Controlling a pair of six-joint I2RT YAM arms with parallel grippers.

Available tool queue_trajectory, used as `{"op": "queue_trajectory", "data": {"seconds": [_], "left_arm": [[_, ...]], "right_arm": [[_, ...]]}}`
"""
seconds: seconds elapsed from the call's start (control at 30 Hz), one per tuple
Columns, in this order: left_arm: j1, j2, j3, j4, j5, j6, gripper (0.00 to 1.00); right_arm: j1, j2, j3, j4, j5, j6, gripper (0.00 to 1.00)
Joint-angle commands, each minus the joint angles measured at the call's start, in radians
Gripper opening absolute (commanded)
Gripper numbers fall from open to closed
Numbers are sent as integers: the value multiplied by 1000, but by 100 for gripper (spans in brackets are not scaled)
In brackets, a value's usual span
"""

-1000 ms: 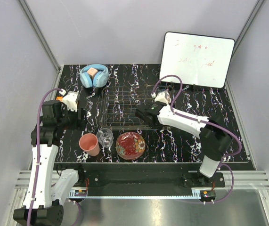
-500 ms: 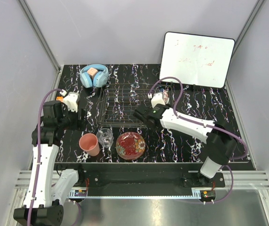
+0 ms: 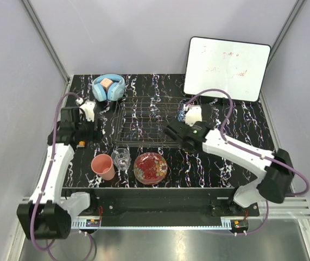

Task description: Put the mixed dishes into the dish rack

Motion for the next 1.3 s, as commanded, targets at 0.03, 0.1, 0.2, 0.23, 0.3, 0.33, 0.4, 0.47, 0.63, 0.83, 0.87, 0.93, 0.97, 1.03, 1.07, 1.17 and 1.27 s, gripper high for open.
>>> {"op": "queue_trajectory", "data": {"seconds": [0.03,0.1,0.2,0.23,0.3,0.33,0.4,0.47,0.63,0.83,0.87,0.93,0.97,1.03,1.07,1.17,1.27], "left_arm": [[4,120,56,141,-10,-14,82],[3,174,72,149,16,-15,82],[-2,235,101,149,61,-17,82],[-7,245,110,149,70,-17,82],[-11,271,130,150,107,-27,82],[-19,281,138,152,114,-30,82],[-55,303,141,159,95,-29,82],[-80,332,142,173,72,-24,81],[-163,375,145,175,9,-11,80],[-177,383,141,173,12,-4,80],[-178,386,141,175,18,-3,80],[-191,398,144,173,32,-4,79],[-195,403,145,175,35,-9,79],[-214,415,151,173,61,-21,79],[-221,420,155,170,67,-24,79],[-257,435,159,164,81,-29,79],[-284,450,171,153,79,-27,77]], "right_arm": [[6,-173,-139,234,-191,-73,60],[7,-253,-197,323,-275,-107,59],[6,-369,-320,431,-377,-136,59],[6,-424,-372,457,-409,-148,59],[6,-474,-421,527,-472,-147,57],[6,-515,-464,547,-483,-145,56],[7,-540,-490,567,-504,-145,56],[7,-551,-506,567,-520,-147,55],[6,-557,-523,564,-529,-144,53],[6,-560,-527,566,-521,-150,52],[6,-557,-526,566,-521,-151,52],[6,-552,-524,566,-517,-151,52],[7,-551,-526,566,-515,-148,52],[6,-551,-530,566,-515,-144,52],[7,-554,-532,564,-515,-140,52],[7,-566,-550,563,-509,-131,52],[6,-577,-564,558,-506,-122,51]]}}
